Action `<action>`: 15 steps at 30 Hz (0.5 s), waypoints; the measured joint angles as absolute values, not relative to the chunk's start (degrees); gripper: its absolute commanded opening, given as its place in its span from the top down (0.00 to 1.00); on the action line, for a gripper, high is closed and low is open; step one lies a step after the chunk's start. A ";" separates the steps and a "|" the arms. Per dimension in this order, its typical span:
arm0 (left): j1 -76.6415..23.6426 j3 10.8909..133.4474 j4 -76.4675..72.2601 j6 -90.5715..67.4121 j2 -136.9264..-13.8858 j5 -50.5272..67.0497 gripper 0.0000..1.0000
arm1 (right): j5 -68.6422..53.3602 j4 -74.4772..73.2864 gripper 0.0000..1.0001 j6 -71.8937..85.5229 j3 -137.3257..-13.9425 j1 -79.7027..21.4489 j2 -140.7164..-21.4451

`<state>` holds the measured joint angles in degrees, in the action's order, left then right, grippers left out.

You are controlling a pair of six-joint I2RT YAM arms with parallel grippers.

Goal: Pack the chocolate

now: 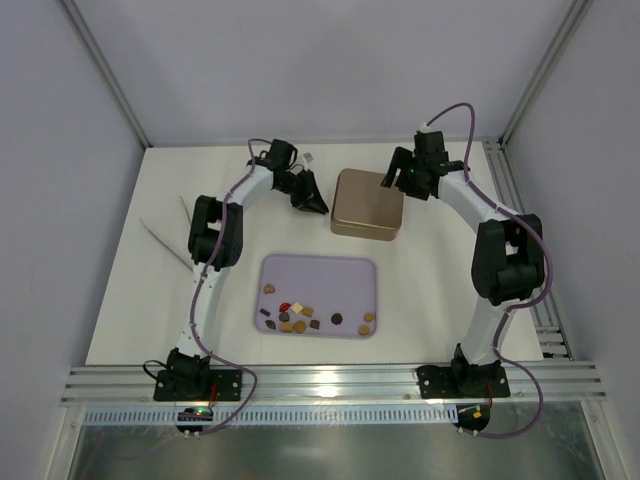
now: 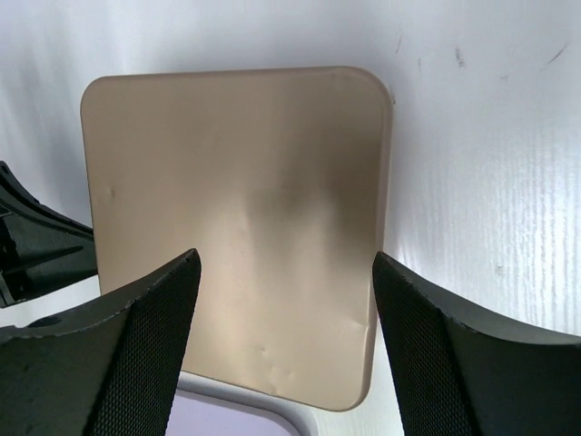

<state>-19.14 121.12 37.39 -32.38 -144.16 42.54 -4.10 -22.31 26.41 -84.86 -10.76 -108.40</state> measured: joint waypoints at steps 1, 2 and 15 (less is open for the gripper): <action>-19.14 121.34 37.63 -32.34 -144.16 42.48 0.85 | -3.31 -22.55 0.22 26.37 -84.86 -10.76 -107.79; -19.14 121.56 37.87 -32.32 -144.16 42.46 0.85 | -2.39 -22.83 0.22 26.26 -84.86 -10.76 -107.24; -19.14 122.67 38.24 -32.27 -144.16 42.46 0.85 | 0.82 -26.13 0.18 26.30 -85.03 -10.76 -107.59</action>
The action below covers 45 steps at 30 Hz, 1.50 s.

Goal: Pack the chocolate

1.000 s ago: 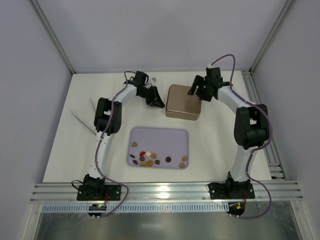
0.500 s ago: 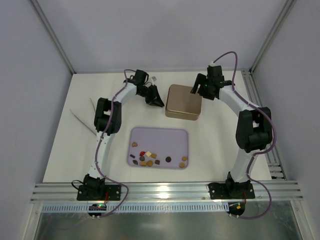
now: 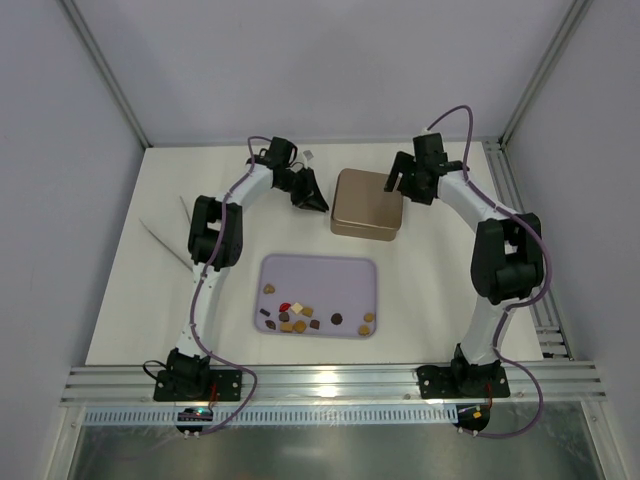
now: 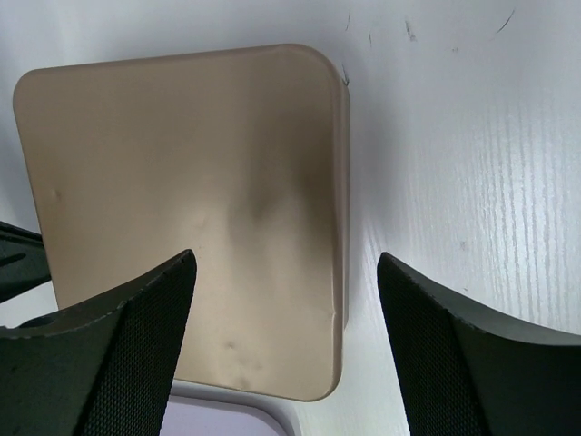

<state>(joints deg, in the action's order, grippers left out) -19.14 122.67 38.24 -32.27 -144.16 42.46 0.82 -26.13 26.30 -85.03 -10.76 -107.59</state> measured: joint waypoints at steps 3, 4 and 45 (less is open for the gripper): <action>-19.14 122.67 38.44 -32.25 -144.16 42.46 0.85 | -0.43 -26.20 0.18 26.65 -85.23 -10.72 -109.21; -19.16 122.67 38.46 -32.25 -144.16 42.46 0.85 | -0.69 -26.20 0.18 26.70 -85.30 -10.72 -109.69; -20.88 125.82 41.78 -30.81 -144.75 41.91 0.85 | -0.56 -27.73 0.18 24.84 -89.93 -13.47 -114.76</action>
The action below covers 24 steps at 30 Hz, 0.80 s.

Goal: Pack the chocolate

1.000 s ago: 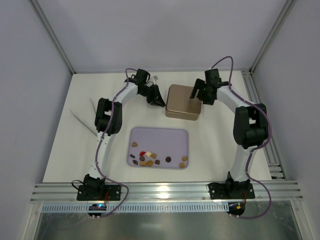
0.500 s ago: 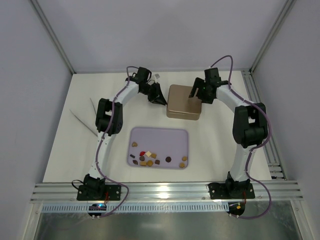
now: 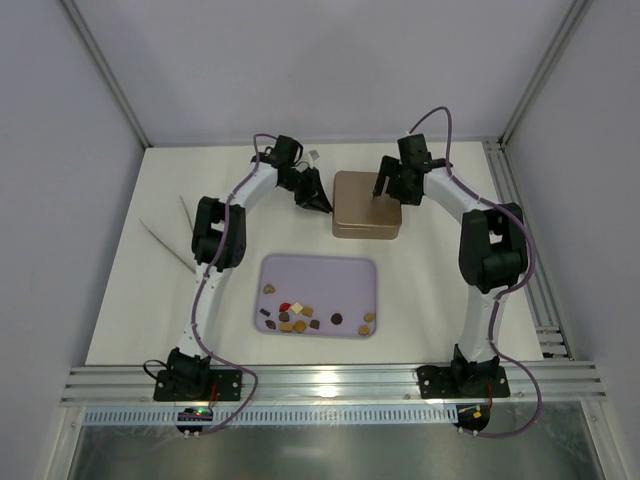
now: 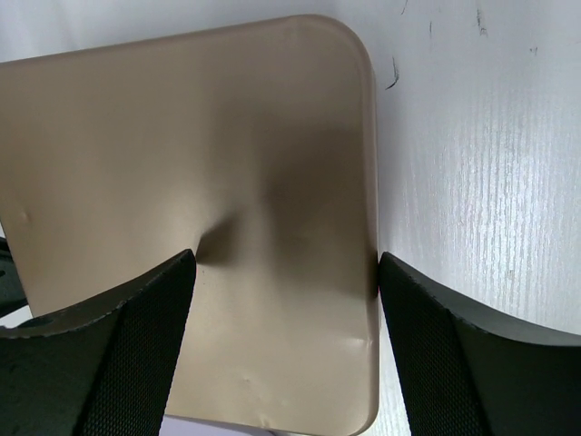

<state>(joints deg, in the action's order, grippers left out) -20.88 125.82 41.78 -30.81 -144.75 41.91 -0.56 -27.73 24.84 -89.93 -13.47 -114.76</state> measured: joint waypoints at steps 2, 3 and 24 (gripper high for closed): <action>-20.88 125.97 42.17 -30.76 -144.94 41.76 0.85 | 0.12 -28.10 0.18 24.29 -90.35 -13.85 -115.02; -20.91 126.13 42.37 -30.74 -145.10 41.67 0.85 | 0.45 -28.34 0.18 24.03 -90.54 -14.04 -115.15; -21.04 128.77 45.89 -29.23 -147.17 39.46 0.84 | 7.35 -30.74 0.13 20.86 -92.68 -18.48 -116.36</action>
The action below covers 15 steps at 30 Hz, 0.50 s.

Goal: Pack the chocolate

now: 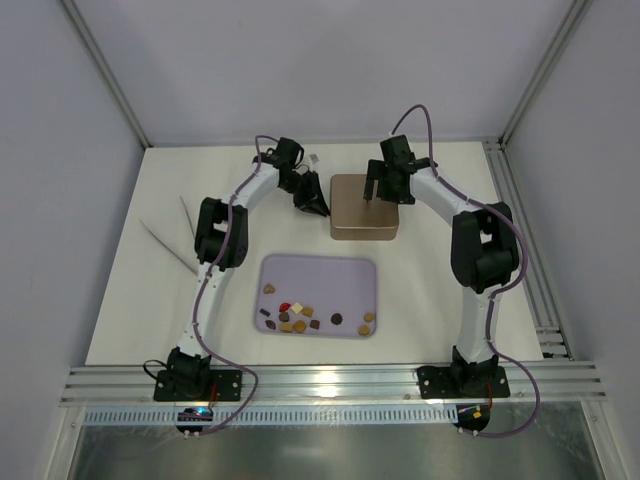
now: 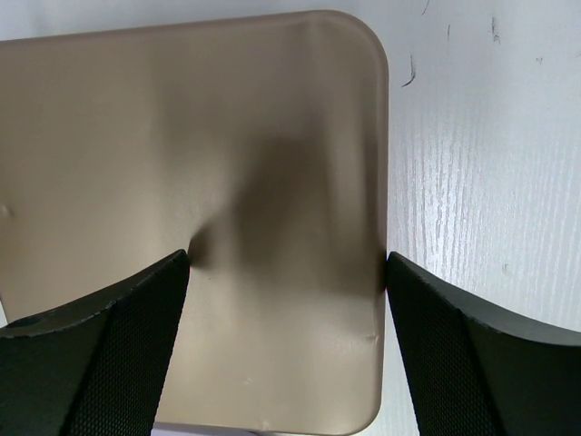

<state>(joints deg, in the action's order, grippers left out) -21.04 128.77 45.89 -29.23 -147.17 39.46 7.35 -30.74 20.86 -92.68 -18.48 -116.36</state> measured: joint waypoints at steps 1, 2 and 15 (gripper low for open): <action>-21.04 128.77 46.02 -29.19 -147.17 39.40 0.84 | 7.27 -30.81 0.13 20.86 -92.84 -18.48 -116.51; -21.04 128.77 46.15 -29.08 -147.17 39.27 0.84 | 7.11 -30.85 0.13 20.84 -92.97 -18.48 -116.62; -21.61 128.53 47.29 -27.99 -147.17 37.06 0.84 | 0.91 -26.89 0.21 21.45 -90.11 -16.12 -116.16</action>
